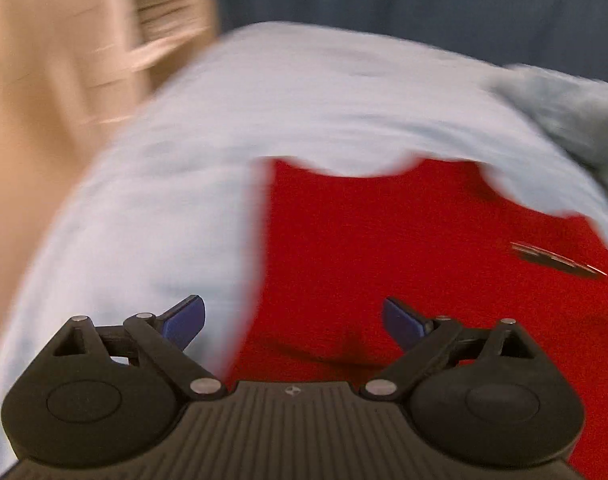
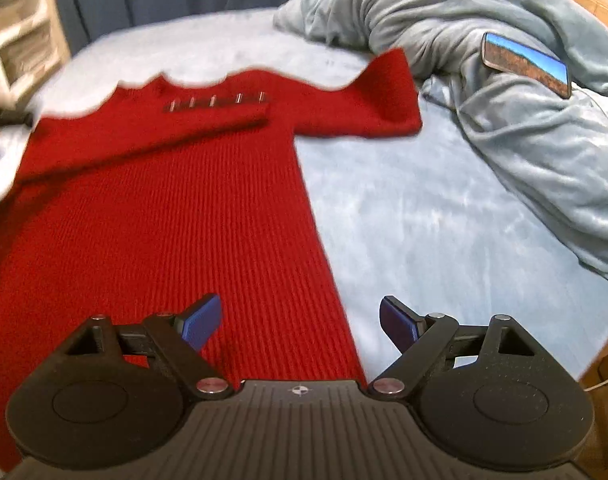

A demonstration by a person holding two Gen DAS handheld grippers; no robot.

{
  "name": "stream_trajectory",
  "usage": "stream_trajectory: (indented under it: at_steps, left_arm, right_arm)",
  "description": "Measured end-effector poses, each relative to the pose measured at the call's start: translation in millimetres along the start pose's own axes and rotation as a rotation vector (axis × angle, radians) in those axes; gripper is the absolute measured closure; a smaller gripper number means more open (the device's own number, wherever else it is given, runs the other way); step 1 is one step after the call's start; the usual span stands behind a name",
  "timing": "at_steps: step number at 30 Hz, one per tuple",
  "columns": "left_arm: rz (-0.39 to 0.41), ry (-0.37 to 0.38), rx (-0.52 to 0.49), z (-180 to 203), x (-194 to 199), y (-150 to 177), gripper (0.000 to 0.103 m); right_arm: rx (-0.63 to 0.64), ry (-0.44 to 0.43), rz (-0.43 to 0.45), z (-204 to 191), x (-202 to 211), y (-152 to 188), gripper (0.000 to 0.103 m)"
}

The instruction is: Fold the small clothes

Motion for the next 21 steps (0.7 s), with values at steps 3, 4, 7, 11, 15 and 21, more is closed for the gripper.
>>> stream_trajectory:
  at_steps: [3, 4, 7, 11, 15, 21]
  left_arm:
    - [0.005, -0.029, 0.055, -35.7, 3.3, -17.2, 0.006]
    - [0.008, -0.023, 0.057, -42.1, 9.0, -18.6, 0.005]
    - [-0.003, -0.02, 0.067, -52.9, 25.8, -4.8, 0.0]
    - [-0.05, -0.001, 0.095, -72.4, 56.5, 32.6, 0.0]
    - [-0.098, -0.024, 0.172, -88.2, 78.2, 60.0, 0.0]
    - [-0.113, -0.065, 0.169, -90.3, 96.4, 73.7, 0.0]
  right_arm:
    - [-0.126, -0.003, 0.072, 29.8, -11.8, -28.5, 0.016]
    - [-0.182, -0.009, 0.099, 44.9, -17.8, -38.8, 0.016]
    - [-0.388, -0.024, 0.149, 102.0, -46.0, -65.5, 0.016]
    - [-0.711, -0.068, 0.154, 178.9, -108.6, -85.6, 0.016]
    - [-0.902, -0.057, 0.098, 220.8, -173.6, -89.3, 0.016]
    - [-1.005, 0.032, 0.101, 229.0, -230.6, -97.0, 0.007]
Point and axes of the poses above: each gripper's, at about its wrist camera, not at the fingertips, and x roughly against the way its jaws point, z to its right, y to its underside, the point moved 4 cm from there along -x, roughly the way its jaws point, and after that the axes turned 12 degrees about x, right-handed, at the moved point
